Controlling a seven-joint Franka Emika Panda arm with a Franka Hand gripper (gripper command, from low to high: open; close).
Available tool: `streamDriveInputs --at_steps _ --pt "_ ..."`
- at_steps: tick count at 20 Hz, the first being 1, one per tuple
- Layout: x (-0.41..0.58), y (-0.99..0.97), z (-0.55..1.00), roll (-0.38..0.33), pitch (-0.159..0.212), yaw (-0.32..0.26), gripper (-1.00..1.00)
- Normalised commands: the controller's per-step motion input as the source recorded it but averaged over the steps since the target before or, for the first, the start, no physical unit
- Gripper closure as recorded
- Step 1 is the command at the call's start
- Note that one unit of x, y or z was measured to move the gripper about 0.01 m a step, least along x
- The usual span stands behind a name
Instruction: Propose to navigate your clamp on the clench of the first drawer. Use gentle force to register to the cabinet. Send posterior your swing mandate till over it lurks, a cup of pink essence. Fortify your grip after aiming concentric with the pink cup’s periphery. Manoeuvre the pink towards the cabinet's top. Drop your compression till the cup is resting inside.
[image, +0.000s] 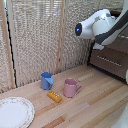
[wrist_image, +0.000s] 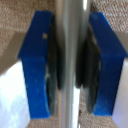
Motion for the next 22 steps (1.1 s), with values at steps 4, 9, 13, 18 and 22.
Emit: streamDriveInputs --at_steps 4,9,13,18,22 --pt "0.124 0.68 -0.13 0.003 0.004 -0.188 1.0" --pt "0.307 0.6 -0.09 0.013 0.018 -0.168 1.0" --pt "0.434 0.36 -0.06 0.0 0.01 -0.158 1.0" --pt "0.022 0.16 -0.01 -0.008 0.022 -0.108 -1.0" --pt "0.0 0.27 0.17 -0.043 -0.029 -0.087 -1.0"
